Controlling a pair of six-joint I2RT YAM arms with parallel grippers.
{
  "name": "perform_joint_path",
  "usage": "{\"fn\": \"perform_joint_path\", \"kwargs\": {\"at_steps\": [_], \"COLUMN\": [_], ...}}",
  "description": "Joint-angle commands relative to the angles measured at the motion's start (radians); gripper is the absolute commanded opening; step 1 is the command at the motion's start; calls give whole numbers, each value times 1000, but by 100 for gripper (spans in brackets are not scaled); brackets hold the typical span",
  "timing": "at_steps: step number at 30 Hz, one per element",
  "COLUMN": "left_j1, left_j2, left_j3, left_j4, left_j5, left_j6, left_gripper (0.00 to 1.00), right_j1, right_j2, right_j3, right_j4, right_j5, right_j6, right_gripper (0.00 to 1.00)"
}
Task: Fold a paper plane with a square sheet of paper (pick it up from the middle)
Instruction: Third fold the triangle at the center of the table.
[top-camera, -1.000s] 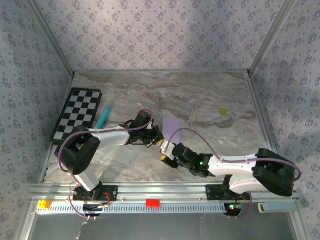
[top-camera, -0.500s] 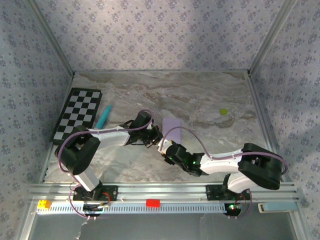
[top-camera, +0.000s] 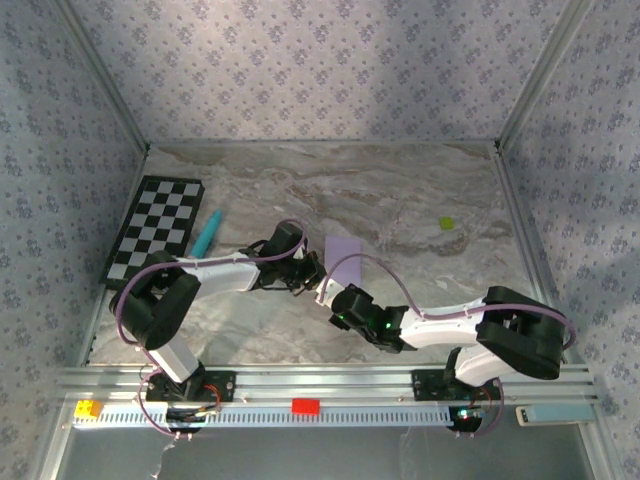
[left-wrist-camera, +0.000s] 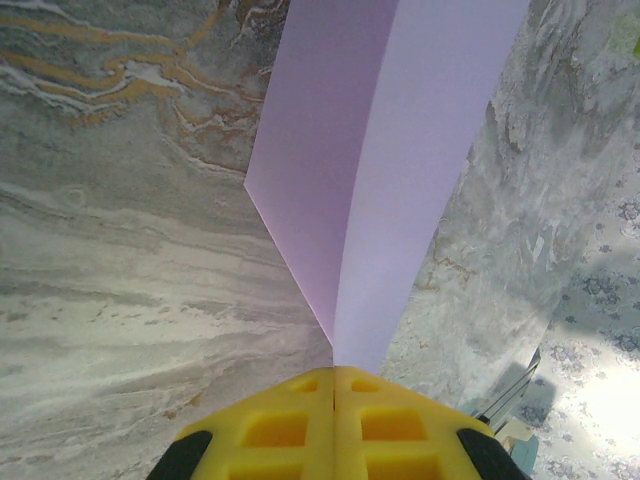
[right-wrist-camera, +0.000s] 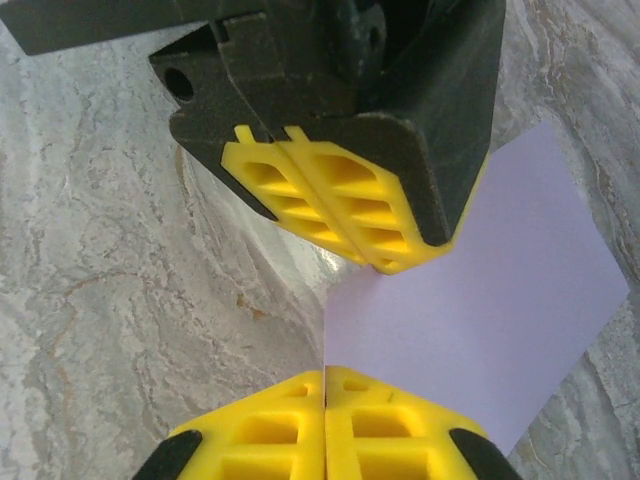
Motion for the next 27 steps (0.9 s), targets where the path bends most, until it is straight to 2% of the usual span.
{"fn": "perform_joint_path", "kwargs": {"at_steps": [1,4,6,9,12,14,18,22,27], "left_j1": [8,9,9,13,32,51,95,126,136], "left_j2": [-28,-34,-41,-67,-103,-126,-160,-173,-146], "left_j3": [10,12,15,17,24,26,30,38,94], "left_j4": [-14,-18,-35,-77,-140,-171,-203,-200,-211], "left_j5": [-13,-17,-25,-62,-93,-105,-104,-90,-65], "left_j6": [-10,-7,0,22,52,71,98,122,164], "left_gripper": [3,6,13,24,30,30,30,27,21], "right_j1": [-2,-7,-13,-34,-76,-110,-229,-310,-356], "right_j2": [-22,-30,-40,-66,-99,-113,-121,-91,-39], "right_j3": [26,25,24,19,9,8,53,60,82], "right_j4": [-22,-34,-44,-60,-68,-90,-182,-165,-151], "right_j5": [18,16,-1,-101,-244,-341,-620,-763,-922], "right_j6": [3,8,14,30,72,93,197,275,327], "right_gripper": [4,1,1,1,1,1,2,2,1]}}
